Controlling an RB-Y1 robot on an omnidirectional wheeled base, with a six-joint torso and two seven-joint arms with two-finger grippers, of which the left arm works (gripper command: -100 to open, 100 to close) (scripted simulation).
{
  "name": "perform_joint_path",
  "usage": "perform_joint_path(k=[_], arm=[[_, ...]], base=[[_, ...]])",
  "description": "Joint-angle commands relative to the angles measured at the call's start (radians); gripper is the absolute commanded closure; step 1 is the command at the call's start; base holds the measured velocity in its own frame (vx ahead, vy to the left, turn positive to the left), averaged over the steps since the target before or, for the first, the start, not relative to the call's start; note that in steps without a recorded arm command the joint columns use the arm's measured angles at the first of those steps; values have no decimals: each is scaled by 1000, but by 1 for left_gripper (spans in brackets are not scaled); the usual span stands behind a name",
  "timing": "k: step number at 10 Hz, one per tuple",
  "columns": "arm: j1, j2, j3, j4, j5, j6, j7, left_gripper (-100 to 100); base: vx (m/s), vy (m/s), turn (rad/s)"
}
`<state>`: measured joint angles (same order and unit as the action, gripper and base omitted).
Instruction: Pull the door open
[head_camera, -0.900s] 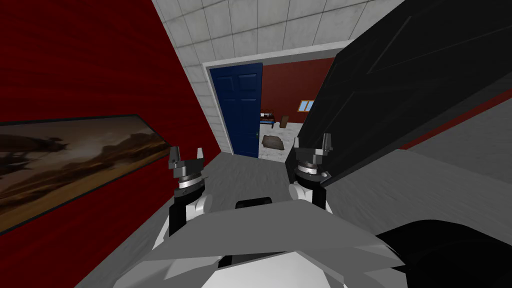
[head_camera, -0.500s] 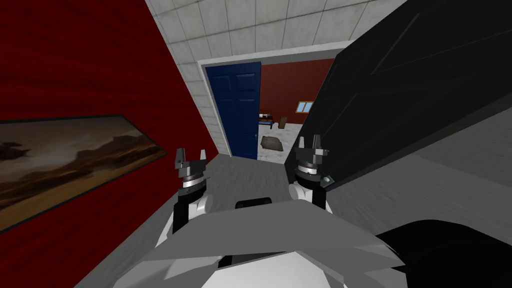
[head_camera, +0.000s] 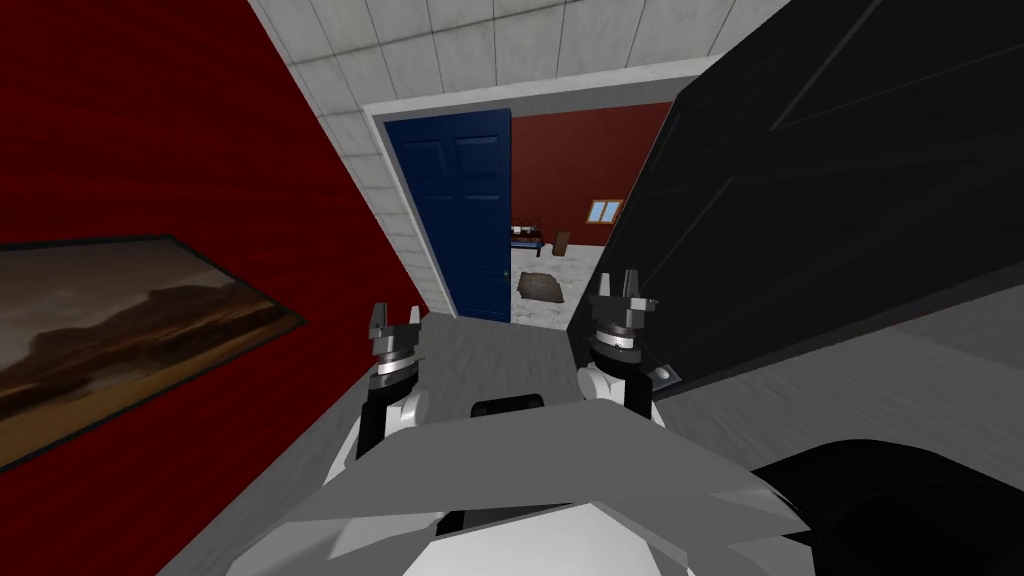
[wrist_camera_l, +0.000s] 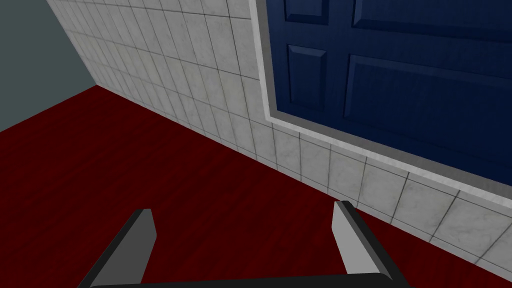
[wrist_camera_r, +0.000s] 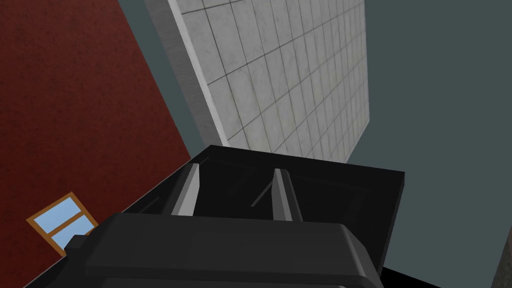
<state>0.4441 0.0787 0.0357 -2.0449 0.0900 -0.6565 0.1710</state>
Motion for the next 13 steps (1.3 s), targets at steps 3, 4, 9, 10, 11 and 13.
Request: perform_joint_path(k=[3,4,9,10,11,13], arm=[[-11,15,-2,77,-5,-14,5,-100],[-13,18,-2,94,-6,-17,6,-100],[-28,32,-4,182,-12,-32,10,-100],[-31,35,-5,200,-13,-35,11,-100],[-37,41,-6,237,-15,-41,13,-100],[-43,47,-7,276,-18,-48,15,-100]], base=[[143,-40,-68],[124,-29,-54],[101,-34,-55],[96,-49,-60],[138,-64,-94],[142,-48,-73]])
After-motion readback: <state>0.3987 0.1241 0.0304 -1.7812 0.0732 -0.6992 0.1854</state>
